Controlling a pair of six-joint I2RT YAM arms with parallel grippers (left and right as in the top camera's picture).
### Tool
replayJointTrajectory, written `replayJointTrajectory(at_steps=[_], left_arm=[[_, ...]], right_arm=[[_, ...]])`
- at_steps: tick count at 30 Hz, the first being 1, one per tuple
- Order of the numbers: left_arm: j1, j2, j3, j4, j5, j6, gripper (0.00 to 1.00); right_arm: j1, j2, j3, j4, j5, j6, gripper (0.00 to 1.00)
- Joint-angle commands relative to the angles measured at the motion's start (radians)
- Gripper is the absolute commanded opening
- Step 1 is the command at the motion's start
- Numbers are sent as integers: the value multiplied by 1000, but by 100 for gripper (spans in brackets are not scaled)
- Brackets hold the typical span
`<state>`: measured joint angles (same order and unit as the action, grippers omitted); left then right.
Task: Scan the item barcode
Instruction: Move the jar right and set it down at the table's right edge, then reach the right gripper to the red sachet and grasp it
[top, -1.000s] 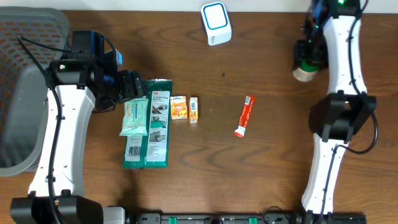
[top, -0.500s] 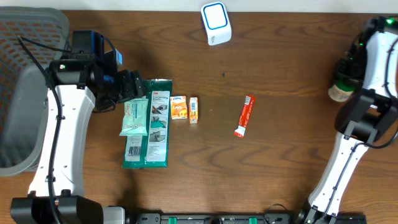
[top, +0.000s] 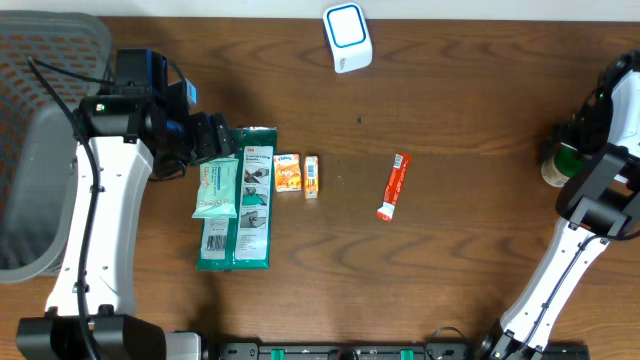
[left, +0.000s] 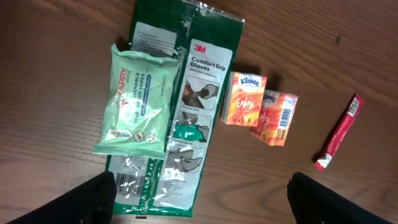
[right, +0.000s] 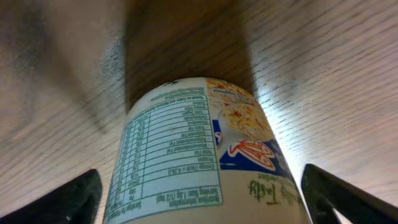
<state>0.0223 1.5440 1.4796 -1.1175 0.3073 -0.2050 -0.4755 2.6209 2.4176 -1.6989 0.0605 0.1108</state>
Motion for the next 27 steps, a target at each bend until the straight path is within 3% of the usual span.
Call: replayJointTrajectory(at_steps=[1, 8, 19, 21, 22, 27], left_arm=[[-2, 5, -2, 0, -14, 13, 89], [-2, 5, -2, 0, -14, 13, 89], [-2, 5, -2, 0, -14, 13, 89], [-2, 5, -2, 0, -14, 13, 89], [-2, 5, -2, 0, -14, 13, 89], [-2, 5, -2, 0, -14, 13, 89]], right_arm=[[-6, -5, 17, 0, 10, 8, 99], [5, -99, 166, 5, 0, 8, 99], [67, -332, 243, 0, -727, -15, 99], [93, -332, 242, 0, -759, -7, 64], [111, -332, 237, 0, -757, 7, 54], [270, -332, 185, 0, -712, 55, 48]])
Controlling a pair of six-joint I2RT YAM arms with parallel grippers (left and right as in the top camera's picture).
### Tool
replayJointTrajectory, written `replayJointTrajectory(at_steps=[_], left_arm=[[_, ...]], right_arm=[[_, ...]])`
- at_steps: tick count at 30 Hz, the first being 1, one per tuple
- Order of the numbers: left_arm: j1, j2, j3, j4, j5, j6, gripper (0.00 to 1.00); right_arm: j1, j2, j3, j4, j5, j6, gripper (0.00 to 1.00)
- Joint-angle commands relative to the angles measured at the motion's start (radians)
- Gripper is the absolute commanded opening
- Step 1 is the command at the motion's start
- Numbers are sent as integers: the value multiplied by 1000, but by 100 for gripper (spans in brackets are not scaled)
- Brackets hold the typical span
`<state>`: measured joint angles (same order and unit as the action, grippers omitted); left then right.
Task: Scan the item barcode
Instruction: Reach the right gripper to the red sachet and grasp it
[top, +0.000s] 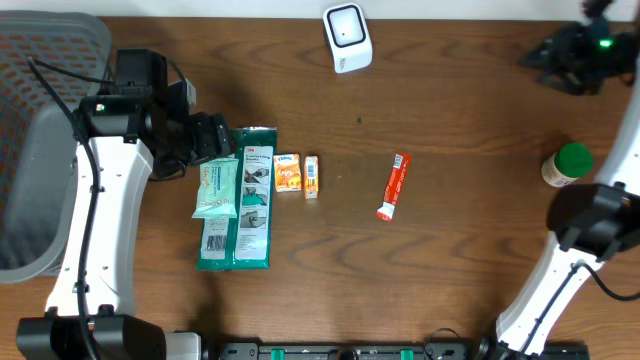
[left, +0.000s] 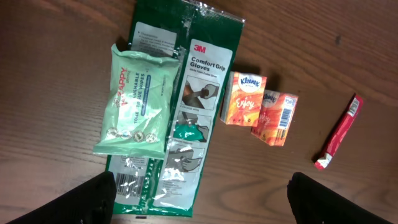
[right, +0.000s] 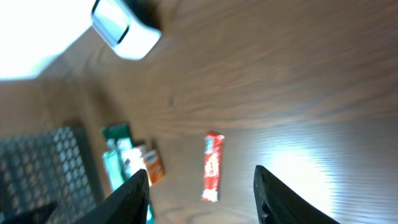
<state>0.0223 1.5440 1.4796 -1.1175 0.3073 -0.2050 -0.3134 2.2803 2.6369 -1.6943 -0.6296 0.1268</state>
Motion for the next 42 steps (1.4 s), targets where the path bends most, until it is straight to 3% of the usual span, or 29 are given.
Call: replayJointTrajectory(at_steps=[1, 5, 8, 10, 15, 22, 32, 38, 42], left_arm=[[-2, 5, -2, 0, -14, 13, 89], [-2, 5, -2, 0, -14, 13, 89], [-2, 5, -2, 0, -14, 13, 89], [-2, 5, -2, 0, -14, 13, 89], [-2, 5, -2, 0, -14, 13, 89], [-2, 5, -2, 0, -14, 13, 89], [-2, 5, -2, 0, -14, 13, 89], [-2, 5, -2, 0, -14, 13, 89], [-2, 5, -2, 0, -14, 13, 89]], right_arm=[[143, 9, -47, -4, 7, 52, 48], [299, 9, -127, -4, 161, 132, 49], [406, 7, -208, -5, 228, 146, 27], [452, 3, -242, -4, 251, 150, 22], [573, -21, -361, -5, 373, 197, 23], [686, -32, -616, 111, 506, 414, 23], [697, -32, -805, 188, 602, 479, 22], [701, -50, -821, 199, 603, 444, 24], [668, -204, -825, 184, 630, 432, 26]])
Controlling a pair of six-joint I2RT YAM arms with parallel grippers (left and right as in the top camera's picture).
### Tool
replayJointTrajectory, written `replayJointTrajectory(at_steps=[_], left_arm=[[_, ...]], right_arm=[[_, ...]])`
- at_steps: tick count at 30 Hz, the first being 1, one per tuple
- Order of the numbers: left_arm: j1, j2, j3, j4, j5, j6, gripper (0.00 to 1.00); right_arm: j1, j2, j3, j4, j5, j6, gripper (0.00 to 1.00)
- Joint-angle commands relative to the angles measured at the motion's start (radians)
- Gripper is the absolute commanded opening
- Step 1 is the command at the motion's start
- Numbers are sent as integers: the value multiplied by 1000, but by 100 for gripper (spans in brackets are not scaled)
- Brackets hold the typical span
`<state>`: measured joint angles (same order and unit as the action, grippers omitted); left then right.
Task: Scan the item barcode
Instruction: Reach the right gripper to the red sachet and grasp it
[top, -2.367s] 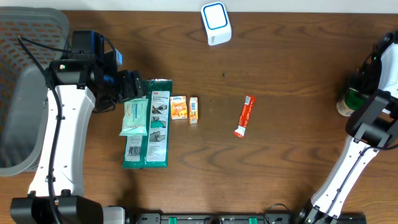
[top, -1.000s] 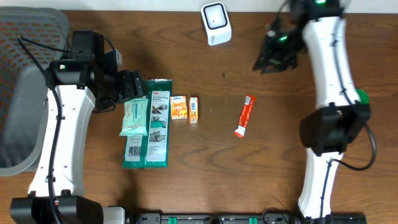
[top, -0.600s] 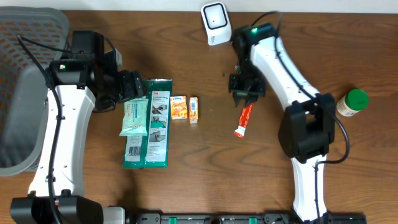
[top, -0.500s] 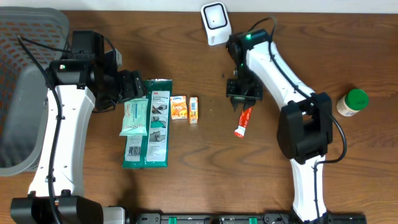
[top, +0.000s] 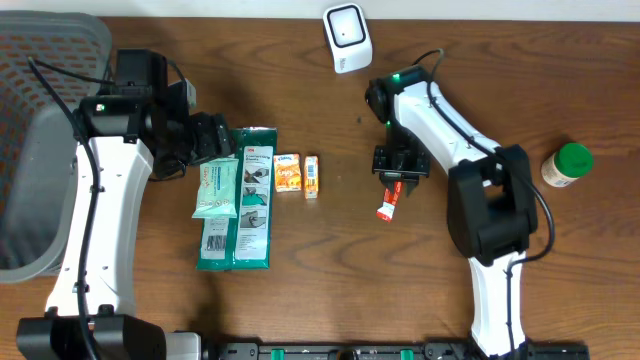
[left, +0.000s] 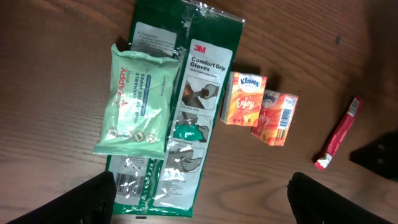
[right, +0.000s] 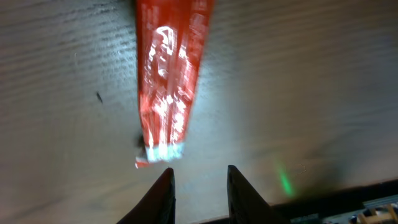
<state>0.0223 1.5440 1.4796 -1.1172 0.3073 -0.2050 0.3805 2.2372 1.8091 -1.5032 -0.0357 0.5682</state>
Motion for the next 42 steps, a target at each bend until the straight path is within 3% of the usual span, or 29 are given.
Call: replayJointTrajectory(at_steps=[1, 8, 9, 11, 13, 16, 21, 29, 39, 42], left_arm=[[-2, 5, -2, 0, -14, 13, 89], [-2, 5, -2, 0, -14, 13, 89], [-2, 5, -2, 0, -14, 13, 89], [-2, 5, -2, 0, -14, 12, 89], [-2, 5, -2, 0, -14, 13, 89], [-2, 5, -2, 0, -14, 13, 89], [-2, 5, -2, 0, -14, 13, 89], [-2, 5, -2, 0, -14, 13, 89], [-2, 5, -2, 0, -14, 13, 89], [-2, 5, -2, 0, -14, 13, 89]], right_arm=[[-28, -199, -2, -2, 48, -8, 28], [-30, -512, -232, 175, 90, 29, 36], [-31, -570, -336, 262, 56, 57, 52], [-31, -614, -464, 380, -14, 75, 63], [-31, -620, -563, 484, -88, 76, 68], [-28, -600, -682, 617, -150, 135, 67], [-3, -552, -798, 780, -150, 274, 57], [35, -468, -810, 835, -21, 420, 38], [23, -463, -810, 869, -14, 412, 39], [7, -465, -793, 882, -34, 316, 37]])
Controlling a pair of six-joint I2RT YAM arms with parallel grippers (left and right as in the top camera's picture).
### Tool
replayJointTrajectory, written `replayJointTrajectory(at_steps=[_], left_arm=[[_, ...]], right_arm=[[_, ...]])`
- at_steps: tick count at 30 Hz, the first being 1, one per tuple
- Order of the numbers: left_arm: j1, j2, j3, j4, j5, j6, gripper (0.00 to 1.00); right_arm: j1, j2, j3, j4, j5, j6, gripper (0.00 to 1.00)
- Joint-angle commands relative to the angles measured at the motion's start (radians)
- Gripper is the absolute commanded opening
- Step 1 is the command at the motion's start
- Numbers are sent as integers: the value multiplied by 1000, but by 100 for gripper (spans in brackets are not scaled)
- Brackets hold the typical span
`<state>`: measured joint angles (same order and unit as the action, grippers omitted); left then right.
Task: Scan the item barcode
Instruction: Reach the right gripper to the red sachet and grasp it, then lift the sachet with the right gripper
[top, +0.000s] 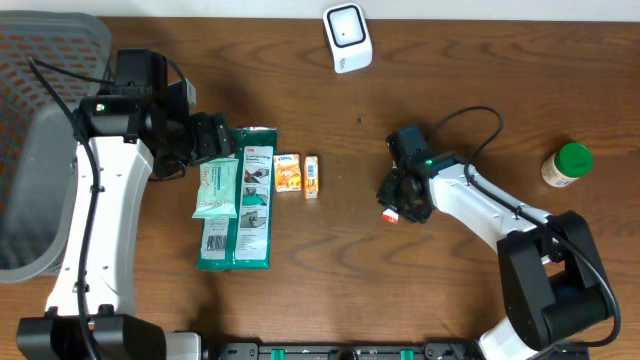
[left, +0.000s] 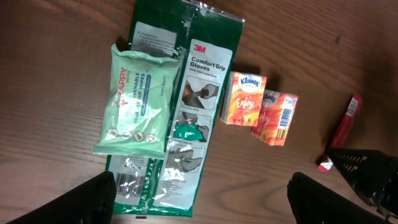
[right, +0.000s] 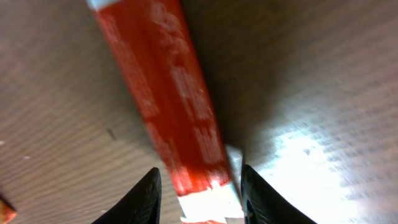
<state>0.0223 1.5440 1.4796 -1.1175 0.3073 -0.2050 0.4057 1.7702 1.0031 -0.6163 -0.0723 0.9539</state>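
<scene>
A slim red tube (right: 168, 93) with a white end lies on the brown table, partly showing in the left wrist view (left: 346, 122). My right gripper (right: 202, 199) is low over that white end and open, one finger on each side of it with gaps between. In the overhead view the right gripper (top: 401, 197) covers most of the tube. The white scanner (top: 347, 37) stands at the back edge. My left gripper (left: 199, 208) hangs open above the packets at the left (top: 215, 140), holding nothing.
A mint wipes pack (top: 217, 188) lies on a green glove packet (top: 250, 205). Two orange tissue packs (top: 297, 173) sit beside it. A green-lidded jar (top: 563, 166) stands at the far right. A grey basket (top: 40, 150) fills the left edge.
My right gripper has moved from over the middle of the red tube down to its white end, now straddling it, and its arm has swung round to the right. The left arm is unchanged.
First my right gripper stood open round the green-lidded jar at the far right. Then it was up at the back right, the jar left standing. Later it hovered over the red tube, and now it straddles the tube's white end. The left arm stayed still.
</scene>
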Motion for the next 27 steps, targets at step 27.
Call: replayJointTrajectory(at_steps=[27], left_arm=[[-2, 5, -2, 0, -14, 13, 89]], right_arm=[[-16, -11, -98, 86, -31, -192, 10]])
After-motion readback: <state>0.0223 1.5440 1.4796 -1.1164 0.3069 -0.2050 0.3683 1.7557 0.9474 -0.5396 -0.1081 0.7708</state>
